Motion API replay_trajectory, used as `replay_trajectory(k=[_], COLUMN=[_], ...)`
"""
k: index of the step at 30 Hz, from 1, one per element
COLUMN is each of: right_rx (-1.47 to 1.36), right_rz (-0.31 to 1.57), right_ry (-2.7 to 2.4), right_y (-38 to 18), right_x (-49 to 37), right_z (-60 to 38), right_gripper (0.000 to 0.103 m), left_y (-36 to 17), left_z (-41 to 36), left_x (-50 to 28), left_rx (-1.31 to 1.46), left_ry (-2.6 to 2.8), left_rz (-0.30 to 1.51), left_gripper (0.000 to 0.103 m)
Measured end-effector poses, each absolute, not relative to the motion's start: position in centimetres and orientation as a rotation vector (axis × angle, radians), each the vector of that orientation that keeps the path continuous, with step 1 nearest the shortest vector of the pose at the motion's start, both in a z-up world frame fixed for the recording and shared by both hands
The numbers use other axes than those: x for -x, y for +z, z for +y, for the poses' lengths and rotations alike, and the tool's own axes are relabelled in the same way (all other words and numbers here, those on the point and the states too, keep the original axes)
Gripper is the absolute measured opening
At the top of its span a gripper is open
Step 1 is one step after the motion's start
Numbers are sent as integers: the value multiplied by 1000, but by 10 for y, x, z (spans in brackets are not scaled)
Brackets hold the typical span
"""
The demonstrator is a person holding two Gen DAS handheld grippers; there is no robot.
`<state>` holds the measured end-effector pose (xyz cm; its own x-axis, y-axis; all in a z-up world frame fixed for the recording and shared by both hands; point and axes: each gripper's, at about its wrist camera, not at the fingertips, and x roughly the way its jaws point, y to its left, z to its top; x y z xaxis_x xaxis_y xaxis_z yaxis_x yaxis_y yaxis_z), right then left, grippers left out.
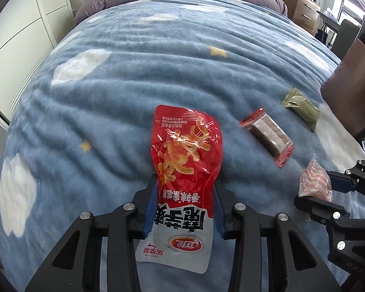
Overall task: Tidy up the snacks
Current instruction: 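Grasp red spicy strip packet with left tool while right tool grasps striped candy, then carry both held snacks over the green tray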
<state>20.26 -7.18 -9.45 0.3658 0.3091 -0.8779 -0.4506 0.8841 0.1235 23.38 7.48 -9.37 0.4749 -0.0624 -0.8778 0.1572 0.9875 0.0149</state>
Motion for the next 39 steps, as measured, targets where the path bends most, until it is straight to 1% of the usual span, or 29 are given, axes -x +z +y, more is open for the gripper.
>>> replay_trajectory(k=[9,18,28,39], right_rx=[110,48,-35,-141], right_rz=[1063,1036,1024,963], right_ry=[514,528,456,316], right_y=[-70,-43,-30,-17], right_x=[-179,-138,-91,-67], right_z=[-95,-143,-216,-320], right_gripper=[0,0,0,0], left_y=[-68,-41,-26,1], left_z=[62,32,-36,-124], left_x=[-204,-151,-92,-62], left_rx=[-69,-42,-42,-96], left_ry=[-134,-183,-302,-408], left_rz=[1037,1025,1041,1031], left_gripper=[33,33,33,33])
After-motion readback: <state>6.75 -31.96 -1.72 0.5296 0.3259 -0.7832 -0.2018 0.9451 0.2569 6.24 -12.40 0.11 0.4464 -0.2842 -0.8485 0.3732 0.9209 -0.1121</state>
